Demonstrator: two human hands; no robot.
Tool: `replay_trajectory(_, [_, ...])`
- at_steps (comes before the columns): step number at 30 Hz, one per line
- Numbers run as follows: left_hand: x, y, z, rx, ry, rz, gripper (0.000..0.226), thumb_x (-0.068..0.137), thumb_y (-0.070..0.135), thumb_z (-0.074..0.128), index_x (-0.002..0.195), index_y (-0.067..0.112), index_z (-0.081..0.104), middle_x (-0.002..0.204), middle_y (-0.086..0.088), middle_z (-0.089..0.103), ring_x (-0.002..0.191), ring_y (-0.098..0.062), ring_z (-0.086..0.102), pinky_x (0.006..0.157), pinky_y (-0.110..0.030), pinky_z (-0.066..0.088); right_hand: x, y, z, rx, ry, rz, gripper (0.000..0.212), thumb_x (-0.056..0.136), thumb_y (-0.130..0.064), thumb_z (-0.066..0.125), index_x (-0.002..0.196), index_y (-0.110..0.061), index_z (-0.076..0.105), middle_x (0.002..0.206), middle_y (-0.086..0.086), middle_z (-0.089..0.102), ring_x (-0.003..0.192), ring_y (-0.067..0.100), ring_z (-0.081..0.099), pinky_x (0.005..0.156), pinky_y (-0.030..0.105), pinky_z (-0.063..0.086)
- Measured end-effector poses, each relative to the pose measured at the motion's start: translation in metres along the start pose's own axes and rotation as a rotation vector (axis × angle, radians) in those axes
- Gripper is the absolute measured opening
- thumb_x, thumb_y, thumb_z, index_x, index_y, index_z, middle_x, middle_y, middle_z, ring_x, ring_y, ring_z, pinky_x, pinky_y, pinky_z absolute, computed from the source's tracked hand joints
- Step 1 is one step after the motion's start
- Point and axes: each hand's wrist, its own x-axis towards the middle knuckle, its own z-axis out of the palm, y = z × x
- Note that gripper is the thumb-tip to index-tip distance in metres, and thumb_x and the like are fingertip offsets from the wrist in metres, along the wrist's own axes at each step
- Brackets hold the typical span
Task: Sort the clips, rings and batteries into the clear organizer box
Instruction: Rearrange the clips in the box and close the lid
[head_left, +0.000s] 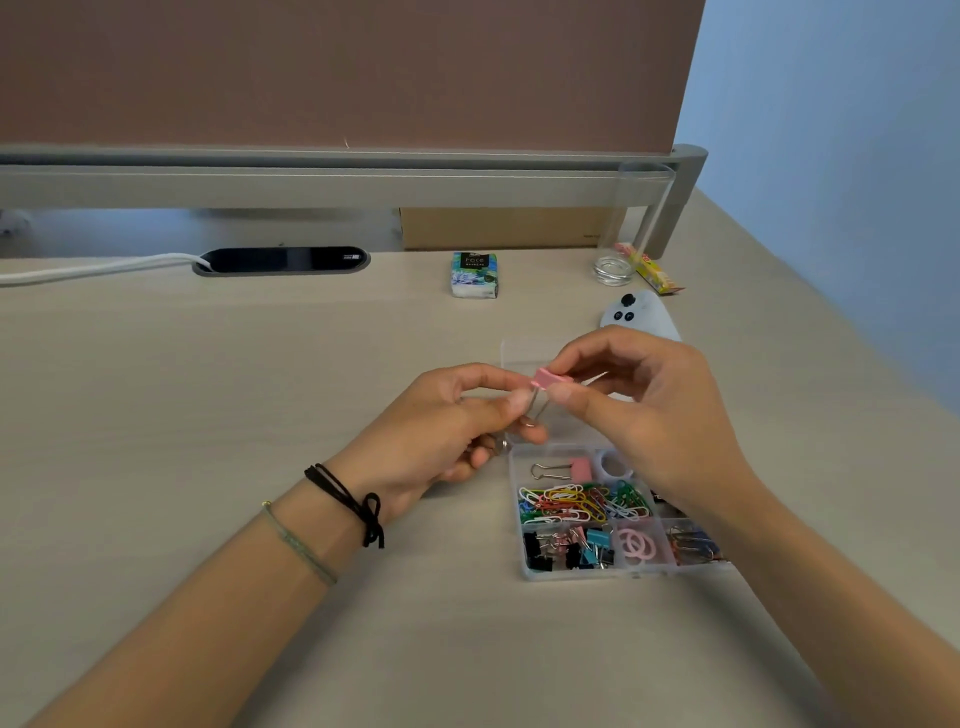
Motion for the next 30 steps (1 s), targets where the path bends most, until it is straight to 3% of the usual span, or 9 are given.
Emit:
replay_trajectory(3, [0.005,-0.004,-0.008,-0.049,0.124,-0.047,0.019,0.102,0.018,0.054,0.112,0.009,0.068,0.082,-0.009,0.074,0.045,-0.007,0.038,0.034,-0.015,0.023,-0.001,0.001,-0.005,-0.142,-0.054,0.044,0.009,0.083,-0.009,0.077,0.087,-0.018,0.078,0.082,-0.005,0.074,0.075,0.013,0.068,0.066,0.021,0.055])
replay_trajectory(7, [0.010,-0.006,-0.011,-0.107,0.157,-0.102,0.020,0.101,0.011,0.051,0.104,0.007,0.071,0.065,-0.003,0.060,0.044,-0.009,0.039,0.032,-0.015,0.021,0.001,0.006,-0.006,-0.356,-0.282,0.049,0.021,0.089,-0.009,0.070,0.096,-0.027,0.079,0.091,-0.011,0.069,0.071,0.017,0.070,0.067,0.034,0.056])
replay_trajectory(10, [0.011,-0.008,-0.011,-0.087,0.160,-0.112,0.021,0.099,0.008,0.052,0.105,0.006,0.071,0.066,-0.003,0.057,0.045,-0.010,0.039,0.033,-0.016,0.022,0.005,0.005,-0.002,-0.351,-0.395,0.077,0.035,0.086,-0.001,0.071,0.105,-0.030,0.069,0.084,-0.007,0.072,0.072,0.009,0.068,0.064,0.024,0.056])
replay_trajectory(13, [0.012,-0.007,-0.011,-0.096,0.200,-0.124,0.025,0.094,0.001,0.047,0.103,0.006,0.070,0.072,-0.007,0.055,0.047,-0.010,0.040,0.035,-0.017,0.021,0.007,0.007,0.005,-0.387,-0.438,0.103,0.025,0.081,-0.004,0.076,0.092,-0.025,0.067,0.075,-0.009,0.074,0.068,0.005,0.068,0.063,0.019,0.052])
replay_trajectory(17, [0.012,-0.005,-0.013,-0.138,0.229,-0.141,0.037,0.088,-0.008,0.039,0.105,0.006,0.068,0.079,-0.010,0.054,0.049,-0.010,0.041,0.036,-0.016,0.020,0.008,0.015,0.006,-0.520,-0.397,0.026,0.015,0.078,-0.012,0.080,0.078,-0.026,0.075,0.082,-0.014,0.067,0.076,0.005,0.063,0.071,0.026,0.052])
replay_trajectory(20, [0.012,-0.006,-0.014,-0.165,0.221,-0.137,0.045,0.085,-0.016,0.034,0.107,0.005,0.067,0.082,-0.011,0.054,0.050,-0.012,0.042,0.035,-0.017,0.022,0.006,0.016,0.009,-0.540,-0.391,-0.021,0.020,0.077,-0.008,0.079,0.084,-0.026,0.077,0.083,-0.013,0.065,0.076,0.006,0.061,0.072,0.027,0.051])
replay_trajectory(22, [0.010,-0.005,-0.013,-0.167,0.199,-0.128,0.044,0.087,-0.019,0.038,0.110,0.005,0.067,0.085,-0.013,0.056,0.052,-0.012,0.046,0.035,-0.018,0.025,0.007,0.015,0.007,-0.505,-0.322,-0.009,0.026,0.078,-0.006,0.079,0.093,-0.026,0.075,0.081,-0.010,0.067,0.075,0.008,0.062,0.072,0.025,0.051])
replay_trajectory(25, [0.004,-0.001,-0.010,-0.149,0.160,-0.085,0.037,0.090,-0.017,0.050,0.112,0.006,0.067,0.089,-0.014,0.064,0.054,-0.012,0.056,0.034,-0.017,0.030,0.007,0.004,0.000,-0.261,-0.183,0.068,0.031,0.077,-0.011,0.082,0.100,-0.027,0.071,0.079,-0.003,0.070,0.073,0.012,0.064,0.071,0.026,0.054])
replay_trajectory(30, [-0.002,0.005,-0.001,-0.142,0.073,0.019,0.034,0.091,-0.006,0.063,0.122,0.008,0.062,0.093,-0.015,0.078,0.075,-0.019,0.075,0.038,-0.016,0.038,0.006,-0.001,0.006,-0.182,-0.178,0.123,0.016,0.077,-0.015,0.082,0.087,-0.024,0.072,0.075,-0.002,0.070,0.068,0.010,0.064,0.063,0.021,0.053])
